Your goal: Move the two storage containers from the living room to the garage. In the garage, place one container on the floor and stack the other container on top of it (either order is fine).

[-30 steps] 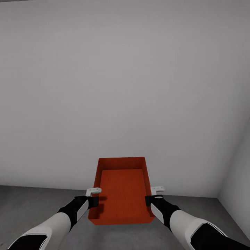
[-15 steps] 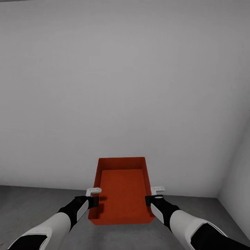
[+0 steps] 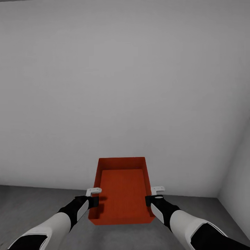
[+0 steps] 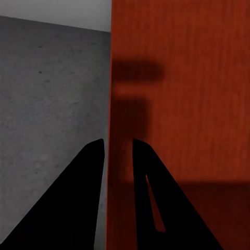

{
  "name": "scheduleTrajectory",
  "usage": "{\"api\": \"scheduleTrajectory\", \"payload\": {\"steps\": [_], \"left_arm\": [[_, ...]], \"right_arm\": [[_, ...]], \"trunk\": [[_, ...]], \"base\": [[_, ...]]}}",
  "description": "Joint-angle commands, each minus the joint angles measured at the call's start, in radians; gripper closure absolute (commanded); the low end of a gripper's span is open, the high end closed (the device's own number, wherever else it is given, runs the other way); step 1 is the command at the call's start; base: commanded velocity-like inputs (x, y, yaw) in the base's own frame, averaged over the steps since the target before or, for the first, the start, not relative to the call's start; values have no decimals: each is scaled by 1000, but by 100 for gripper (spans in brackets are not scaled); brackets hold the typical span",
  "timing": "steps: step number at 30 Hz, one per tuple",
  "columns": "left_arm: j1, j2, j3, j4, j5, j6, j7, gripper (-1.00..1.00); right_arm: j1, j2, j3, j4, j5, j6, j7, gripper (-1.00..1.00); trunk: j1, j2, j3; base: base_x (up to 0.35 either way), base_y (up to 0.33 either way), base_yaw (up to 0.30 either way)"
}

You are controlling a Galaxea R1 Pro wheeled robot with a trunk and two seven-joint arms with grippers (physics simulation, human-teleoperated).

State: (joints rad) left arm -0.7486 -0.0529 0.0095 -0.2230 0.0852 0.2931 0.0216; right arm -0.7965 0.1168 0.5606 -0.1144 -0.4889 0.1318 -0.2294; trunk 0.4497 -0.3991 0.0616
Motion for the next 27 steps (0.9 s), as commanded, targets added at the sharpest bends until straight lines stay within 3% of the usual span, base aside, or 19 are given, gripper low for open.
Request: {"api": "scheduleTrajectory", "payload": {"steps": [1,17,27], "left_arm": [[0,-1,-11,-4,-24,-23,15,100],[0,-4,-11,-3,-19,-17,15,100],[0,-4,-11,-2,-21,-11,14,100]], "right_arm": [[0,6,37,-1,-34,6,-3,100],[0,6,38,-1,-34,6,-2,100],[0,6,37,-1,-34,6,-2,100]], "trunk": [[0,-1,-2],[0,-1,-28],[39,-71,-75]], "base": [[0,0,0],[0,0,0],[0,0,0]]}}
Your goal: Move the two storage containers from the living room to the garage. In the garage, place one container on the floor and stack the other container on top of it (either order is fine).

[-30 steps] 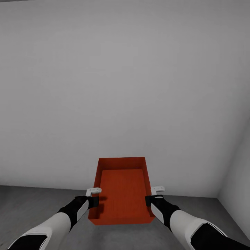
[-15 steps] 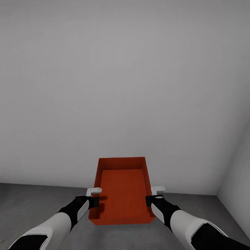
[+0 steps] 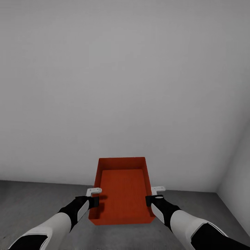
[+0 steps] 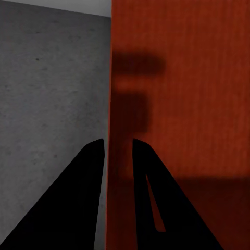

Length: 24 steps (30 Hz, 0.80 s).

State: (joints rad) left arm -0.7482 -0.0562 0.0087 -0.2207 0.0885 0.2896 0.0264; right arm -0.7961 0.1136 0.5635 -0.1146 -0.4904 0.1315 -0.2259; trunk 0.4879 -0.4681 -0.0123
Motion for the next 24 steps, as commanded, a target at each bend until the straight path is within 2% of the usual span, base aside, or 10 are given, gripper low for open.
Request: {"api": "scheduleTrajectory", "payload": {"steps": [1,24], "left_arm": [[0,-1,-10,-4,-24,-7,9,100],[0,-2,-12,7,-29,-9,9,100]], "right_arm": [[0,9,34,0,-33,7,-6,100],[0,9,33,0,-34,7,-6,100]], "trunk": [[4,-9,-6],[92,-170,-116]], "base": [[0,0,0],[0,0,0]]}}
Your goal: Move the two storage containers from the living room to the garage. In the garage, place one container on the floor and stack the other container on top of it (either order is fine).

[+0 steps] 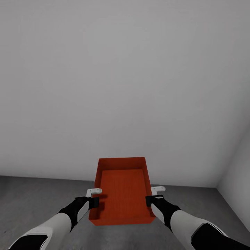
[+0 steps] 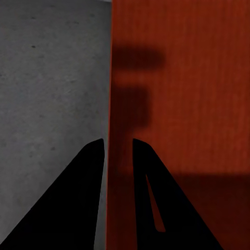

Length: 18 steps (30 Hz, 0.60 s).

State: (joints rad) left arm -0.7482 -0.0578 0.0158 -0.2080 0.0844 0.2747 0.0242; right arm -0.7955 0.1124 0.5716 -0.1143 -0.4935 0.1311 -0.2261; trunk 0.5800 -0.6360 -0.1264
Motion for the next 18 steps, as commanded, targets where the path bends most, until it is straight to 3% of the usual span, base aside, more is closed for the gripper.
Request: {"api": "scheduleTrajectory", "payload": {"steps": [1,8,18], "left_arm": [[0,-1,-19,-5,-25,6,11,100],[0,-1,-19,-5,-25,6,11,100],[0,-1,-19,-5,-25,6,11,100]], "right_arm": [[-1,10,25,-1,-31,7,-5,100],[-1,10,26,-1,-31,7,-5,100],[-1,10,26,-1,-32,7,-5,100]], "trunk": [[4,-9,-7],[31,-58,-32],[69,-128,-76]], "base": [[0,0,0],[0,0,-4],[0,0,-86]]}}
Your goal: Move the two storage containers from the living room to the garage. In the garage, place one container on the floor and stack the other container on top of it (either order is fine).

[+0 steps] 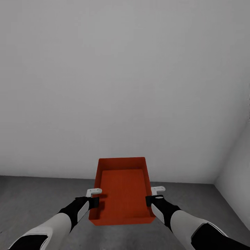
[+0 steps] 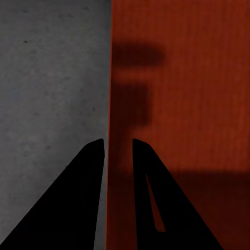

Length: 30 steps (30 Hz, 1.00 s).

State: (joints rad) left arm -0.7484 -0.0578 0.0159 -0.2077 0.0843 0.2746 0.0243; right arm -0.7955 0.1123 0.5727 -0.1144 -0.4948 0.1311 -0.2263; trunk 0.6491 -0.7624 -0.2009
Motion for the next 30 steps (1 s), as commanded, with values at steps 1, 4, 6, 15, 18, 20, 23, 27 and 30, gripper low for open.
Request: {"api": "scheduleTrajectory", "payload": {"steps": [1,4,6,15,18,20,23,27,30], "left_arm": [[0,0,-19,-5,-24,6,11,100],[0,0,-19,-5,-24,6,11,100],[0,0,-19,-5,-24,6,11,100],[0,0,-19,-5,-24,6,11,100],[0,0,-19,-5,-24,6,11,100],[0,0,-19,-5,-24,6,11,100],[0,0,-19,-5,-24,6,11,100],[0,0,-19,-5,-24,6,11,100],[0,0,-19,-5,-24,6,11,100]], "right_arm": [[-1,10,24,-1,-31,7,-5,100],[-1,10,24,-1,-31,7,-5,100],[-1,10,24,-1,-31,7,-5,100],[-1,10,26,-1,-31,7,-7,100],[-1,10,25,-1,-31,7,-7,100],[-1,10,26,-1,-31,7,-7,100],[-1,10,26,-1,-30,6,-8,100],[-1,10,25,-1,-30,7,-8,100],[-1,10,25,-1,-31,7,-8,100]], "trunk": [[4,-9,-6],[16,-30,-20],[23,-44,-29],[58,-107,-71],[69,-128,-82],[77,-142,-89],[88,-163,-100],[104,-191,-118],[115,-212,-131]], "base": [[0,0,-98],[0,0,-98],[0,0,-98],[0,0,-79],[0,0,-14],[0,0,-5],[0,0,-2],[0,0,0],[0,0,0]]}}
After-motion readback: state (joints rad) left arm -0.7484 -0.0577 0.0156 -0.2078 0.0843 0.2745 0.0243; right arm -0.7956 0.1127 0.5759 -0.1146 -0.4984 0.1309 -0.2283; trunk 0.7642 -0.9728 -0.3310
